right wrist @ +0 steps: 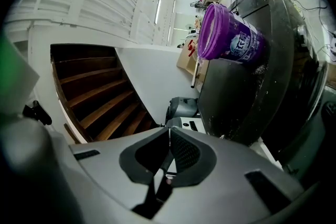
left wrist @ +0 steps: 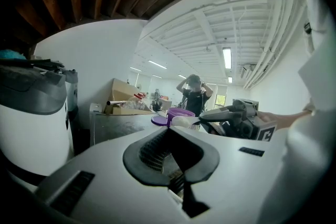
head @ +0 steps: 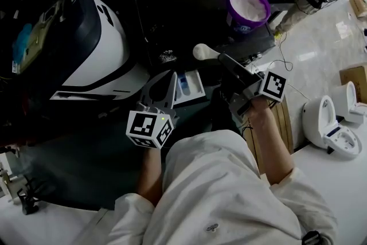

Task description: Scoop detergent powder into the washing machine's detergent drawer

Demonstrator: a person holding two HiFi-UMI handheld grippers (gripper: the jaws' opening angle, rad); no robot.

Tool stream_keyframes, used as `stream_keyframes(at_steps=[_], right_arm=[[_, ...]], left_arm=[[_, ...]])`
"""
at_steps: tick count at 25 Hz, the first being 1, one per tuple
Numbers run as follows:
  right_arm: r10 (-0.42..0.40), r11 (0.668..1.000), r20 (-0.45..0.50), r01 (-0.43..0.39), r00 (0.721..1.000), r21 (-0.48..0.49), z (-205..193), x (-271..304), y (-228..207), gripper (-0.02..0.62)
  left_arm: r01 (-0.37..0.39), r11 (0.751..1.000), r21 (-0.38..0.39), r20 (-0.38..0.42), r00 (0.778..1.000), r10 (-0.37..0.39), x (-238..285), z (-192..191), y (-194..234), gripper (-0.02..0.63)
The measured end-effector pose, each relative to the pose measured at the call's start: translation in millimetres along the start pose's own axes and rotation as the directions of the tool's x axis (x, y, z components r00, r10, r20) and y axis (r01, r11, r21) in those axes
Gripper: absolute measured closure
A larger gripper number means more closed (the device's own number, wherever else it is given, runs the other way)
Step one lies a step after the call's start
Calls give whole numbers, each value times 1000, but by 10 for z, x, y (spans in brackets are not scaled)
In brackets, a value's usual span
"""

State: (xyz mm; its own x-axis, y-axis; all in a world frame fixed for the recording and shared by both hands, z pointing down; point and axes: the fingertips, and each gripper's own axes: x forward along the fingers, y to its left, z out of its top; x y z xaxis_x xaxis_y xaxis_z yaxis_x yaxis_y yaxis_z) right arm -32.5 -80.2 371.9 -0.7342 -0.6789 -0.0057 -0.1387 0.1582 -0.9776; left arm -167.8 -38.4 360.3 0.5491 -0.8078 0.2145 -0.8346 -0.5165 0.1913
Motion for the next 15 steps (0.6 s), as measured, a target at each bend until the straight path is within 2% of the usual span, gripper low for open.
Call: stream_keyframes(at_steps=[15], right_arm=[[-62,997,-5,61,998,-55,-494,-226,-228,581]], left_arm=[[16,1000,-14,-13,1000,-16,-423,-213,-41,588]])
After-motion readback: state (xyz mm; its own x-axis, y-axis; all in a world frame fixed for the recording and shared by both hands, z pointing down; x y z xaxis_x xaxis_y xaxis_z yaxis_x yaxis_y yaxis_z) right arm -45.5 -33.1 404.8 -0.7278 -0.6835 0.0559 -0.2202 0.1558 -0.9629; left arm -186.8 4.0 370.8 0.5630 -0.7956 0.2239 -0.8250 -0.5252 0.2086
